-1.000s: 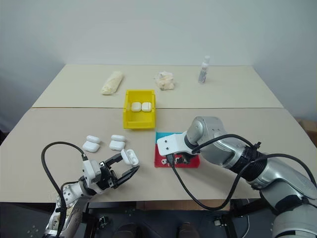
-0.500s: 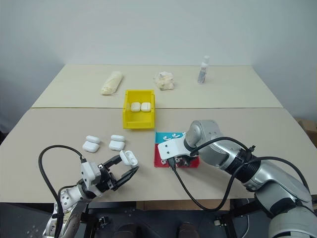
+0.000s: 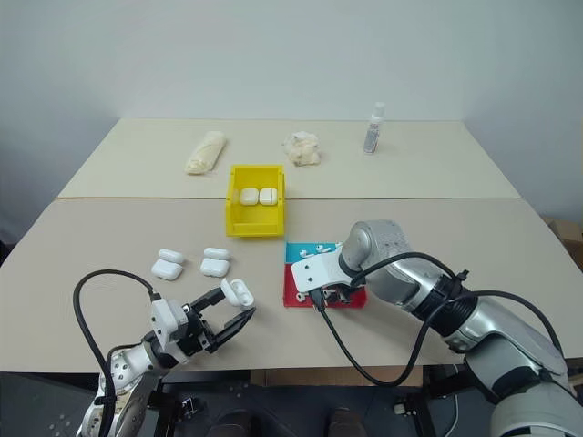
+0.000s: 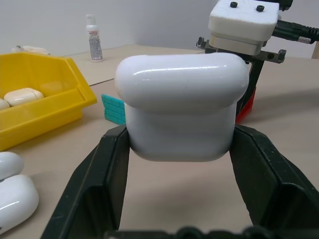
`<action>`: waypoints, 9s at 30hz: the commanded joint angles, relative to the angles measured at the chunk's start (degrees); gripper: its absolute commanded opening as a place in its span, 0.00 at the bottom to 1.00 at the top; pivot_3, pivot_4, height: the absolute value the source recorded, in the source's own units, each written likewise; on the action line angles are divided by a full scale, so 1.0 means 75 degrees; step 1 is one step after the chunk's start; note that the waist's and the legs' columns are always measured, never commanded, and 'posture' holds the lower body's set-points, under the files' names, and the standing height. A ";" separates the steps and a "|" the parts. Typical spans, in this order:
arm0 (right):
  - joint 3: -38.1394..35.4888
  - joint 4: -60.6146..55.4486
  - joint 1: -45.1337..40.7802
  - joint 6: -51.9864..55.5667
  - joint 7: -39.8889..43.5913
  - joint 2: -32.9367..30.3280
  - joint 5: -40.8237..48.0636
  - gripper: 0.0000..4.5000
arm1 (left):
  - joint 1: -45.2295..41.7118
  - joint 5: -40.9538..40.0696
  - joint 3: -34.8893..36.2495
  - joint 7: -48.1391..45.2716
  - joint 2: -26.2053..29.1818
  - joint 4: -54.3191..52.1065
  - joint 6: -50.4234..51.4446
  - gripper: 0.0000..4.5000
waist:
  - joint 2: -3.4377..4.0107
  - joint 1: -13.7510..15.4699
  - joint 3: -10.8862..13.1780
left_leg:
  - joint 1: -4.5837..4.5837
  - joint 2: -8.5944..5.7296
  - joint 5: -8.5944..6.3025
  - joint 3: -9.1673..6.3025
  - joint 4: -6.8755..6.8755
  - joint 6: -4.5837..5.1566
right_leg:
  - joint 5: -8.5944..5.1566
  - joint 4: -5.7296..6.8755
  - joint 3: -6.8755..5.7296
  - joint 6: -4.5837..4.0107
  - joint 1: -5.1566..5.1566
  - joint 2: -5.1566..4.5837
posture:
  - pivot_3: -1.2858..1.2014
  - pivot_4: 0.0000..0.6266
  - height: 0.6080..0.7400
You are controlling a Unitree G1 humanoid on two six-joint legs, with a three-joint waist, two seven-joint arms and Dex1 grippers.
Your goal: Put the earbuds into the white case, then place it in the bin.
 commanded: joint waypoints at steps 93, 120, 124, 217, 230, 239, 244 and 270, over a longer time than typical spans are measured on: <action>-0.6702 -0.3477 0.3080 -0.2386 -0.2362 0.3080 0.6499 0.28 | -0.3956 -0.2829 0.0121 -0.3062 0.0392 -0.1042 0.2993 0.61 | 0.0005 -0.0013 0.0004 | 0.0013 0.0001 0.0003 -0.0011 -0.0003 -0.0002 | -0.0004 0.0019 0.0008 -0.0005 0.0012 0.0012 | 0.52 0.24 1.00; -0.6155 -0.2732 0.3272 -0.3104 -0.2500 0.2284 0.6459 0.28 | -0.3960 -0.2690 0.0109 -0.3056 0.0253 -0.1048 0.2916 0.61 | 0.0005 -0.0002 0.0004 | 0.0012 0.0001 0.0003 -0.0010 -0.0004 -0.0002 | -0.0004 0.0014 0.0008 -0.0005 0.0012 0.0012 | 0.52 0.24 1.00; -0.6149 -0.2648 0.3286 -0.3134 -0.2482 0.2201 0.6457 0.28 | -0.3967 -0.2679 0.0103 -0.3046 0.0219 -0.1044 0.2905 0.61 | 0.0005 0.0000 0.0004 | 0.0011 0.0001 0.0003 -0.0010 -0.0003 -0.0002 | -0.0005 0.0012 0.0007 -0.0005 0.0012 0.0011 | 0.52 0.24 1.00; -0.1398 0.9936 -0.3581 -0.5320 -0.1151 0.3240 -0.1276 0.62 | -0.0582 -0.0256 0.0092 -0.0679 0.1024 -0.1608 0.1568 0.61 | 0.0024 -0.0186 0.0013 | -0.0059 0.0010 0.0022 0.0024 -0.0017 -0.0030 | -0.0008 0.0076 0.0031 -0.0018 -0.0120 0.0012 | 0.52 0.24 1.00; -0.1536 1.0032 -0.3561 -0.5505 -0.1369 0.3347 -0.1450 0.54 | -0.0496 -0.0218 -0.0030 -0.0530 0.0996 -0.1658 0.1519 0.61 | 0.0025 -0.0227 0.0012 | -0.0047 0.0010 0.0024 0.0025 -0.0018 -0.0032 | -0.0008 0.0077 0.0036 -0.0018 -0.0116 0.0012 | 0.52 0.24 1.00; -0.1612 1.0038 -0.3573 -0.5643 -0.1418 0.3440 -0.1475 0.54 | -0.0523 -0.0224 -0.0009 -0.0496 0.0973 -0.1669 0.1542 0.61 | 0.0025 -0.0232 0.0012 | -0.0047 0.0010 0.0024 0.0026 -0.0021 -0.0033 | -0.0008 0.0077 0.0037 -0.0018 -0.0117 0.0012 | 0.52 0.24 1.00; -0.1677 1.0054 -0.3579 -0.5710 -0.1372 0.3481 -0.1485 0.54 | -0.0531 -0.0204 0.0007 -0.0456 0.0978 -0.1655 0.1532 0.61 | 0.0025 -0.0232 0.0012 | -0.0047 0.0010 0.0024 0.0026 -0.0021 -0.0033 | -0.0007 0.0078 0.0037 -0.0018 -0.0117 0.0012 | 0.52 0.24 1.00; -0.1657 1.0193 -0.3496 -0.6005 -0.1536 0.3486 -0.1780 0.41 | -0.0461 -0.0187 -0.0029 -0.0360 0.0975 -0.1689 0.1501 0.61 | 0.0026 -0.0231 0.0012 | -0.0045 0.0010 0.0025 0.0026 -0.0022 -0.0034 | -0.0007 0.0079 0.0039 -0.0019 -0.0116 0.0012 | 0.52 0.24 1.00</action>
